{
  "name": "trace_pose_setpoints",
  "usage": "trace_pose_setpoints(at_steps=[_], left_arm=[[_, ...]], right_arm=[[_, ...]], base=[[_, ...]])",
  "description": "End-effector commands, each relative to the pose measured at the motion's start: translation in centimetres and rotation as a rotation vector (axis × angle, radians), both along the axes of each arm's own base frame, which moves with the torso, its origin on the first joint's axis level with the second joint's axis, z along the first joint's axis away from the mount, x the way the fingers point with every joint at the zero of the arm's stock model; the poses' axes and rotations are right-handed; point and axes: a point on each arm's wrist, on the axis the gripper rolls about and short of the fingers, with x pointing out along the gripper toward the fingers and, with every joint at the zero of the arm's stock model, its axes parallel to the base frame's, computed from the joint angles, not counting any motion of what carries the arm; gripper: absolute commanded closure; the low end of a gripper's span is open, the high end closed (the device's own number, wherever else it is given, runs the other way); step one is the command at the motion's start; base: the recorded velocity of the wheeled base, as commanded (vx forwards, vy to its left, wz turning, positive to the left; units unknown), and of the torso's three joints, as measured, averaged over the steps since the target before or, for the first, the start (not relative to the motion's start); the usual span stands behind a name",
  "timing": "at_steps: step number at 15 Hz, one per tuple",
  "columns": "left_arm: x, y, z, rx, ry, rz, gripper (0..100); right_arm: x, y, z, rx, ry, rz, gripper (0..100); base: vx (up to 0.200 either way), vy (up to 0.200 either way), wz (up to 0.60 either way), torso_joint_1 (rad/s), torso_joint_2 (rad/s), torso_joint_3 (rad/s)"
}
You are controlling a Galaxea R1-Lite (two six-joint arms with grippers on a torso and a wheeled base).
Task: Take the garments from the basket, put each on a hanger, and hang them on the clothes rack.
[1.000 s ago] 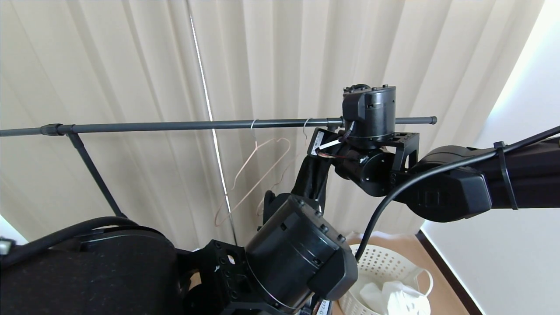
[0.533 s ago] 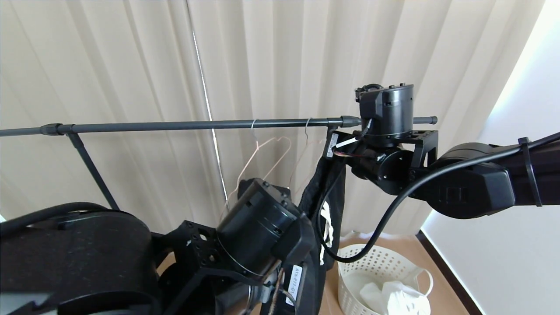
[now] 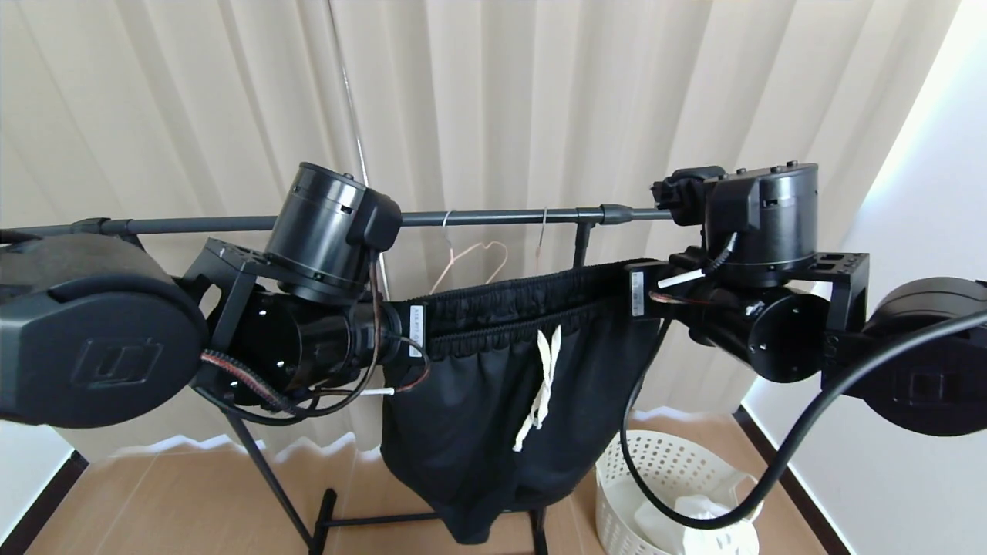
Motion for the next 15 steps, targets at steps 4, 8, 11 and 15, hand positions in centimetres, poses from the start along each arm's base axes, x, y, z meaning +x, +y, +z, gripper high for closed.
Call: trace_pose_setpoints(at_steps=[4, 8, 11, 15], left_arm=[[0.9, -0.6, 0.3, -0.011, -0.015, 0.005, 100], [1.0, -0.6, 0.7, -0.017, -0.03, 0.013, 100], [1.1, -0.8, 1.5, -0.027, -0.06, 0.026, 100], [1.1, -1.1, 2.3, -0.047, -0.083, 0.022, 100]], right_arm=[[-1.7, -1.2, -1.5, -0.109, 0.052, 0.036, 100], [-3.6, -2.4, -1.3, -0.142, 0.072, 0.162, 0], [-6.7, -4.6, -2.3, -0.261, 0.109, 0.396, 0], [-8.1, -6.2, -3.7, -0.326, 0.138, 0.623, 0]], base=[[0.0, 0.0, 0.0, 0.0, 0.0, 0.0], [0.0, 0.0, 0.0, 0.0, 0.0, 0.0], [0.0, 0.0, 0.0, 0.0, 0.0, 0.0], [0.0, 0.0, 0.0, 0.0, 0.0, 0.0]])
